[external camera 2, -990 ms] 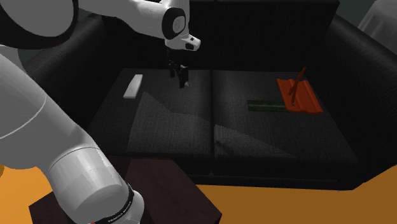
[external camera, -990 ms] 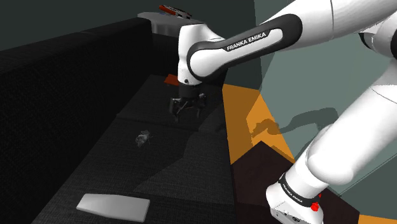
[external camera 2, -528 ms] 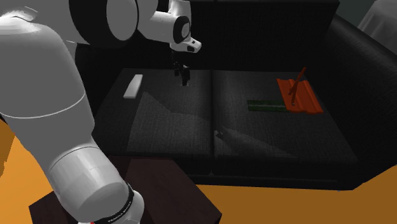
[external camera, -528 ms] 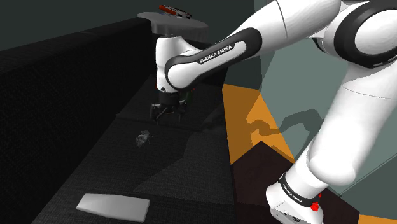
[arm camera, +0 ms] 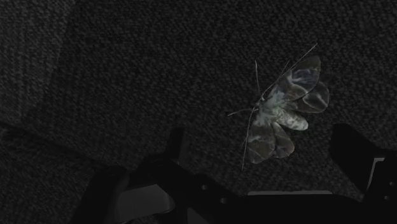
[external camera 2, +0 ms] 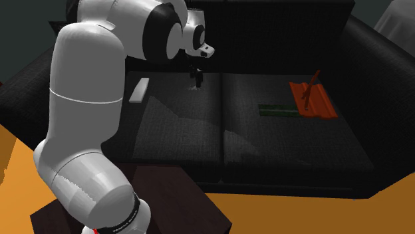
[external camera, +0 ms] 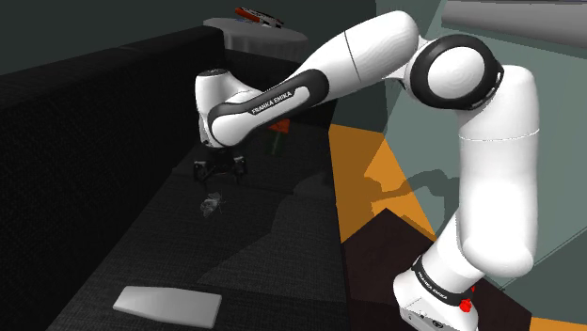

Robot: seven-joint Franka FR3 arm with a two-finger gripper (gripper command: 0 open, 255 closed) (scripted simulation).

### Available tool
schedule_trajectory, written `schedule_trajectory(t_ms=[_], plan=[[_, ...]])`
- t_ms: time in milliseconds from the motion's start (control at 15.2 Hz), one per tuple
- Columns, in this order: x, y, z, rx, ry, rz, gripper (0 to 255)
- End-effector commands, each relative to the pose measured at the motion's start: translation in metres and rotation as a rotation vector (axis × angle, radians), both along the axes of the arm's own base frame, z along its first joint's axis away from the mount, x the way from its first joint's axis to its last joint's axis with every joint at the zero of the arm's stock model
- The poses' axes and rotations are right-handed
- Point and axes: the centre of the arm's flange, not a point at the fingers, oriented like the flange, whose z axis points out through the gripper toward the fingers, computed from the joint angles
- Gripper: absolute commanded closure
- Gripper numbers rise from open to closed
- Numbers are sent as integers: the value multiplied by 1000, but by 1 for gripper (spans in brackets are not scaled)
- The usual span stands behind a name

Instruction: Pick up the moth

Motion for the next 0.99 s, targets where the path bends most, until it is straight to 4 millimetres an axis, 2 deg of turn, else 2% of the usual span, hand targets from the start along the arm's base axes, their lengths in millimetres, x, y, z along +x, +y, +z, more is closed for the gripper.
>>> schedule_trajectory(t_ms=[0,66,528,660,726,924], plan=[[19,15,-14,-3,-6,-21,0],[25,19,-18,-4,-9,-28,0],[25,19,-55,-4,-9,-28,0],[25,19,-58,-4,-9,-28,0],[25,19,-59,-4,-9,-28,255],[25,20,-59,-4,-9,-28,255]])
